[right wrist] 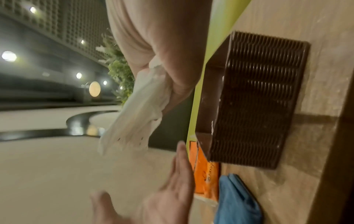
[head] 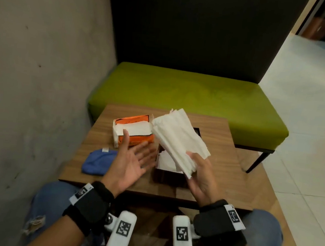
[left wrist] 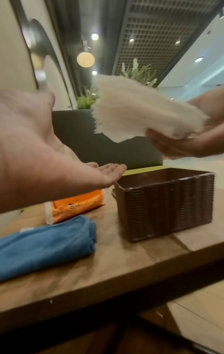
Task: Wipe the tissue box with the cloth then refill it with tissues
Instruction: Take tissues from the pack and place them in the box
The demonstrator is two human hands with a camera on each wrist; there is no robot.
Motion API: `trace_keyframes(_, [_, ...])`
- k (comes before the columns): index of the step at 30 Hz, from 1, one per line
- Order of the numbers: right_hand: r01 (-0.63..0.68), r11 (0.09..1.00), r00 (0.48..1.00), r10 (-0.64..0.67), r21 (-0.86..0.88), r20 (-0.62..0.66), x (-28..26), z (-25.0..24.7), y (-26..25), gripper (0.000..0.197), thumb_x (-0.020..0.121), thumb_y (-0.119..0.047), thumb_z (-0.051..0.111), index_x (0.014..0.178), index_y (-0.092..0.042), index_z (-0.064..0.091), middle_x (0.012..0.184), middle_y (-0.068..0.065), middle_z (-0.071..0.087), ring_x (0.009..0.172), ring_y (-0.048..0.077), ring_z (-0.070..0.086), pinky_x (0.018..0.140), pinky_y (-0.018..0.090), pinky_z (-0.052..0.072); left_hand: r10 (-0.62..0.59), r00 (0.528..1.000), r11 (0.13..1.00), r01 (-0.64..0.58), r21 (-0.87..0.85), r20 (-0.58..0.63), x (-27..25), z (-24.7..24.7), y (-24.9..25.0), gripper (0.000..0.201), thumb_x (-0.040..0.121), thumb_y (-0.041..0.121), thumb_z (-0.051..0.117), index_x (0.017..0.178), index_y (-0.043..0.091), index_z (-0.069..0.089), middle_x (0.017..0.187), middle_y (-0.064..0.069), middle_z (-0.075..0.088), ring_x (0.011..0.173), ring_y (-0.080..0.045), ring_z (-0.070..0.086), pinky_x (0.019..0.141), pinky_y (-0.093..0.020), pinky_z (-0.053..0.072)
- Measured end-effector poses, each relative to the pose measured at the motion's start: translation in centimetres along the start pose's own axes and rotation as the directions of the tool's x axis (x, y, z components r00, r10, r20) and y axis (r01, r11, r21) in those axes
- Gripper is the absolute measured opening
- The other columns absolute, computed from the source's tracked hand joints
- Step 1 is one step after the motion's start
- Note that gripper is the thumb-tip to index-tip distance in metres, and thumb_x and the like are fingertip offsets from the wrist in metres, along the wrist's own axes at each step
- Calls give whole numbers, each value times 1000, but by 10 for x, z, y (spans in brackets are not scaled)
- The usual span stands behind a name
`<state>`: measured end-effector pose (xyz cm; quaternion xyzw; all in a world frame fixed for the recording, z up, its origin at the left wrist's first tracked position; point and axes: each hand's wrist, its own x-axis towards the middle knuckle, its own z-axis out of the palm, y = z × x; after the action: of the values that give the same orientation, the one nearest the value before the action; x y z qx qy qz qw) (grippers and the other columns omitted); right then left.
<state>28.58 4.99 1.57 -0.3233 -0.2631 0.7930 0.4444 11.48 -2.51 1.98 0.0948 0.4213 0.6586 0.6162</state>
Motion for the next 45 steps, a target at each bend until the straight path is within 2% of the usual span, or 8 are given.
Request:
trace_keyframes(6, [-18,960,996,41,-281,75,-12,7,25,65,75,-8,75,134,-13,48,127,11,64,114,28,64,94,48,54,108,993,989,-111,99,38,-5,32,-17,47,87,20,61,131,8,49,120,-11,66,110,-26,63,94,-42,50])
trace_keyframes(11, [-5,903,999,20,-429,32,-11,3,6,56,78,-56,66,123,-23,59,121,4,67,109,20,66,91,43,55,89,995,968,-95,233,37,-2,28,-7,38,91,19,57,128,11,53,116,-10,68,106,-24,65,92,-40,51])
trace_keyframes(21, [-78,897,997,73,-436,-29,-4,-1,-11,60,78,-42,73,129,-25,49,122,2,63,106,20,63,74,32,55,-188,969,817,63,573,162,6,28,-7,45,85,4,57,128,16,49,122,-13,63,113,-30,60,102,-48,44])
trace_keyframes(27, [-7,660,996,73,-751,54,17,-1,-54,42,76,-8,78,115,-13,61,107,10,70,95,26,68,82,45,57,-360,887,467,-98,879,291,31,61,35,41,84,1,60,124,7,50,119,-12,62,109,-27,60,95,-38,49])
trace_keyframes(35, [26,850,999,-37,-526,-10,29,-26,-53,31,83,-3,70,113,-6,64,107,10,73,94,23,72,80,35,60,-113,918,203,-354,913,381,73,61,44,40,91,17,60,129,10,48,121,-3,60,99,-9,60,81,-10,48])
trace_keyframes(40, [147,274,984,-138,-950,113,33,-37,-45,35,85,-24,72,117,-15,60,100,-1,69,86,11,66,67,21,55,-56,929,64,-362,930,366,89,30,27,25,92,32,57,114,24,49,109,1,59,101,-17,58,73,-15,46])
trace_keyframes(43, [76,-285,983,-139,-955,119,37,-40,-47,38,89,-42,61,112,-12,59,122,11,51,115,28,43,92,37,41,-115,931,-214,-363,907,345,93,27,20,36,88,56,43,114,31,49,103,-2,55,110,-25,50,86,-35,42])
trace_keyframes(45, [3,-404,996,-79,-915,39,38,-38,-48,42,91,-45,55,114,-10,59,139,15,37,131,32,27,107,46,30,-146,954,-349,-299,888,264,93,32,14,37,96,46,37,126,27,46,117,-9,50,127,-24,33,110,-53,18])
